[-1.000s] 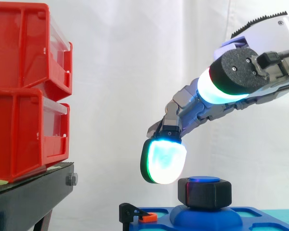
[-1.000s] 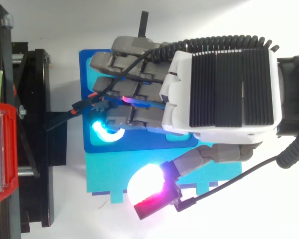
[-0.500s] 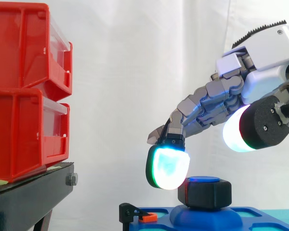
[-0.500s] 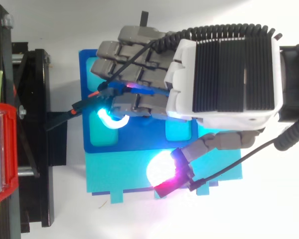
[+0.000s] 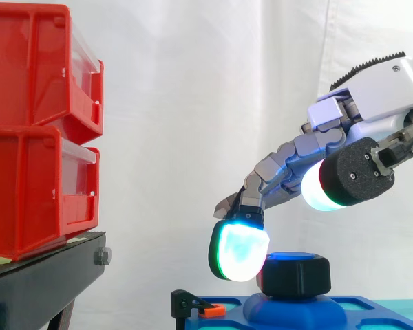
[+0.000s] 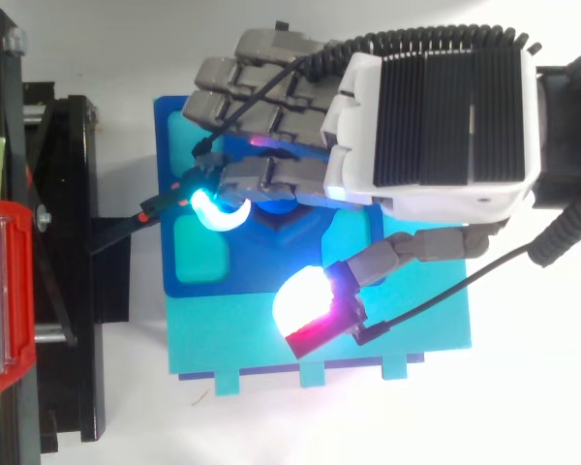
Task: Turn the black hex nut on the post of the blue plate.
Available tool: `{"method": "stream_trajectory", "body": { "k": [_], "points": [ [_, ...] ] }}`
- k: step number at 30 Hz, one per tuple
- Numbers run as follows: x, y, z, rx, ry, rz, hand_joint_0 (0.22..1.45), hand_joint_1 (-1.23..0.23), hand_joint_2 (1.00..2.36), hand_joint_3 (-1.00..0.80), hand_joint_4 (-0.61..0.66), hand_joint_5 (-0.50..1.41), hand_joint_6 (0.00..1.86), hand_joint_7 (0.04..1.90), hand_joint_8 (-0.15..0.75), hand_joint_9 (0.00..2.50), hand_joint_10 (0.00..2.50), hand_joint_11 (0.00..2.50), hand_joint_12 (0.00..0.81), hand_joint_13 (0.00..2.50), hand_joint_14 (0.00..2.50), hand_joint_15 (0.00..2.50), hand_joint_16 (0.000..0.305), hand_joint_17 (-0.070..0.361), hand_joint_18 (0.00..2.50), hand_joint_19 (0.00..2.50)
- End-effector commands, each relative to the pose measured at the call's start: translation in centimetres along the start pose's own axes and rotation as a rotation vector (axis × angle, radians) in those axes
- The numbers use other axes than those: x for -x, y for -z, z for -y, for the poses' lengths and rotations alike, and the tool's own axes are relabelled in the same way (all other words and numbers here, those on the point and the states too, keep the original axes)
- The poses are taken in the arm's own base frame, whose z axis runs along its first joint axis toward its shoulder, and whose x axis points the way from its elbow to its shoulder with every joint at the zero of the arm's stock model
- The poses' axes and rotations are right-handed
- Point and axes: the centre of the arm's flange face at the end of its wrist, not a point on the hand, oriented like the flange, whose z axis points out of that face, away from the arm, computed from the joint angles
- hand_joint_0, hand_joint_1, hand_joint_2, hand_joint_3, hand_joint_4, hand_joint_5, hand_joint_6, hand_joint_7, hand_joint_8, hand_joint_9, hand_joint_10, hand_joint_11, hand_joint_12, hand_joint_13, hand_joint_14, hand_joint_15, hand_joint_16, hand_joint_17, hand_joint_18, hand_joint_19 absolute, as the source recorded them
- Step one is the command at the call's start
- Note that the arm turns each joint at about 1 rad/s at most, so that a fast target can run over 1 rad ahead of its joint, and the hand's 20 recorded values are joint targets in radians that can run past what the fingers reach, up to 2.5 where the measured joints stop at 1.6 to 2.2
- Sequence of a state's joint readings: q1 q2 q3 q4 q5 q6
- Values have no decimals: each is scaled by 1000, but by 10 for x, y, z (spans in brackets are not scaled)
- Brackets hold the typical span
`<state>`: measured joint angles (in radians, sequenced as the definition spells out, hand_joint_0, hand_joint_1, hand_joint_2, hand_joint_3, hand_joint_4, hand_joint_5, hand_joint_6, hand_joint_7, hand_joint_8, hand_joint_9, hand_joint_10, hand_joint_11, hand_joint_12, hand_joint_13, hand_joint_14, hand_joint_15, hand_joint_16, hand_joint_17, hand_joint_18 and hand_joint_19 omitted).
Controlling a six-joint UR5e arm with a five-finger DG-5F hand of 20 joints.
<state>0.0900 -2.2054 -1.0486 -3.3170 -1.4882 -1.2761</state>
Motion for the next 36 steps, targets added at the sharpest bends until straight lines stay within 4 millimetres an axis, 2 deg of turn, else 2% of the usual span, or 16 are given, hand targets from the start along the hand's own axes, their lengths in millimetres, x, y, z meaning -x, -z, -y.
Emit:
{"method": "stream_trajectory", "body": {
  "k": [1,10,17,24,27,36],
  "points": [
    [2,1,5,-2,8,1,439,-262,1000,-500,217,-186,502,682,197,88,0,0,351,0,0,0,63,143,0,0],
    [4,3,17,-5,13,-1,442,-259,1000,-500,221,-183,502,692,204,107,0,0,352,0,0,0,63,141,0,0],
    [9,7,39,-3,17,-2,443,-260,1000,-500,220,-183,502,698,206,112,0,0,353,0,0,0,62,140,0,0],
    [29,14,54,-5,25,-4,443,-262,1000,-500,221,-182,502,702,208,117,0,0,355,0,0,0,62,141,0,0],
    [39,17,55,-9,30,-3,443,-263,1000,-500,222,-181,502,702,208,118,0,0,355,0,0,0,62,140,0,0],
    [41,10,43,14,31,39,444,-268,1000,-500,223,-181,502,704,212,127,0,0,355,0,0,0,62,140,0,0]
  ]
}}
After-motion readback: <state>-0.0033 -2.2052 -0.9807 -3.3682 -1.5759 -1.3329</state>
